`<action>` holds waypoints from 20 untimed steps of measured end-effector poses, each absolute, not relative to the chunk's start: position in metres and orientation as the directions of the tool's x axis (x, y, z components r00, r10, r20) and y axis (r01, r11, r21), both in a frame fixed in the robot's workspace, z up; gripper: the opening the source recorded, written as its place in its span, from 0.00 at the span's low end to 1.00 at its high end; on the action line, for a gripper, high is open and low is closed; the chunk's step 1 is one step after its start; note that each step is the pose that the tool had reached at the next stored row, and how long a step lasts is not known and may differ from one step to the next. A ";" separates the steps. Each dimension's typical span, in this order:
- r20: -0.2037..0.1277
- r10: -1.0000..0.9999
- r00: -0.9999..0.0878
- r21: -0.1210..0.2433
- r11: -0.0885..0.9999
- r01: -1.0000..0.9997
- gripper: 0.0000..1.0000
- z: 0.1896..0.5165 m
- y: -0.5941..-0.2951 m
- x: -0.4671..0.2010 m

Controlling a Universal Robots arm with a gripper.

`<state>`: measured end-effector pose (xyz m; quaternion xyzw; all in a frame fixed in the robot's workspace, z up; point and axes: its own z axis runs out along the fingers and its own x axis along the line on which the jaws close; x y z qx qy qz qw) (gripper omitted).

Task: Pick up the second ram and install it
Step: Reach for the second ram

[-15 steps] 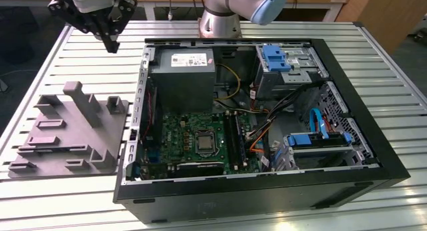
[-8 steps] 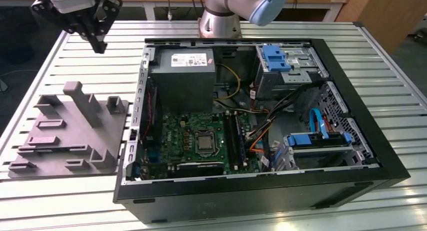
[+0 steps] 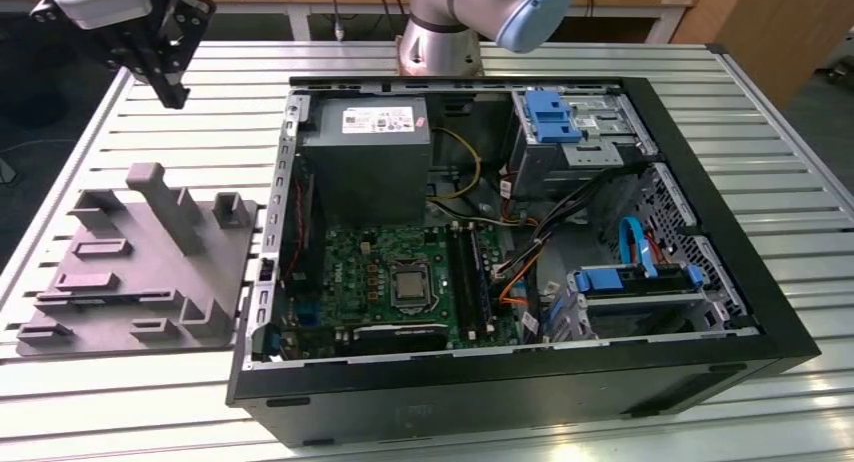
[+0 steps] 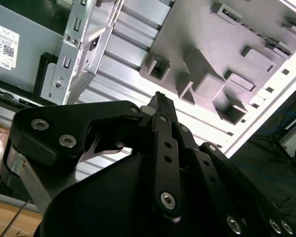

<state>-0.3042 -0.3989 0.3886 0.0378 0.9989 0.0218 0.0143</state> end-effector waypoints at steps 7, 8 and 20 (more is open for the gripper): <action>-0.027 0.076 -0.997 0.045 0.996 0.075 0.10 0.385 -0.399 -0.319; -0.027 0.076 -0.997 0.045 0.996 0.075 0.10 0.384 -0.399 -0.320; -0.027 0.076 -0.997 0.042 0.996 0.075 0.10 0.378 -0.407 -0.330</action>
